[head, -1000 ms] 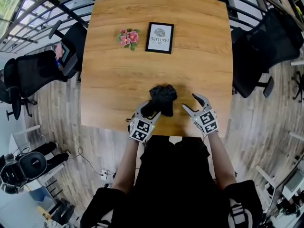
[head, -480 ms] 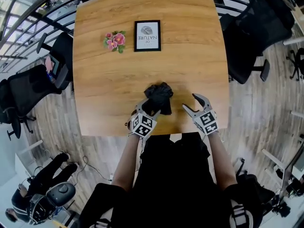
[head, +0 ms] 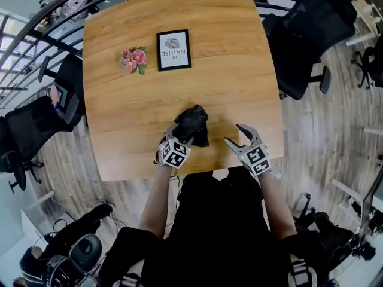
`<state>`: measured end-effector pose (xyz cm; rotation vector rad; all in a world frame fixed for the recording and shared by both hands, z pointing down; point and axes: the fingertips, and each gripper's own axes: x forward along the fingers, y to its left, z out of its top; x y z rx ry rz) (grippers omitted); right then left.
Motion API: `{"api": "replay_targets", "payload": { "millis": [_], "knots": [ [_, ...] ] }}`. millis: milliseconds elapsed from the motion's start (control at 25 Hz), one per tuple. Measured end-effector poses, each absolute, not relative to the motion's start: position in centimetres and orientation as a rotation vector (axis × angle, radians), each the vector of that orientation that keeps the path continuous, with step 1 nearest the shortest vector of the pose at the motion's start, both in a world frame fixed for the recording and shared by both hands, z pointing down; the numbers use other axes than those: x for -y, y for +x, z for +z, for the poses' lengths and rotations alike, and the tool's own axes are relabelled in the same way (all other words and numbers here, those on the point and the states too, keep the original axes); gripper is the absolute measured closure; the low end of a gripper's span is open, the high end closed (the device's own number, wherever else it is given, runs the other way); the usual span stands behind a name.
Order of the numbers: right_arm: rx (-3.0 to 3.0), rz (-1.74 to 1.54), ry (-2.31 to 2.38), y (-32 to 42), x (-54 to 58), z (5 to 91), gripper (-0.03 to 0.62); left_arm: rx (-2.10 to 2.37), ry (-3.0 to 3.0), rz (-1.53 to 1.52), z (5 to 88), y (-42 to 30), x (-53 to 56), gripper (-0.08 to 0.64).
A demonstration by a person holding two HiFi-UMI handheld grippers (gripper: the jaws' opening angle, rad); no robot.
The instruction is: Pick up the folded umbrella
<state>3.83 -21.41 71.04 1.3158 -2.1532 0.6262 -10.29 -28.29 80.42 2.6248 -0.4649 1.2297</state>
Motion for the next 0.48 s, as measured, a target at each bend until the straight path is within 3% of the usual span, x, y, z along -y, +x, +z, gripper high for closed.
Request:
{"api": "replay_targets", "payload": {
  "millis": [480],
  "knots": [
    [2.134, 0.602, 1.354, 3.8, 20.1, 70.8, 0.311, 0.47, 2.559, 1.277, 81.4, -10.5, 28.9, 0.27]
  ]
}}
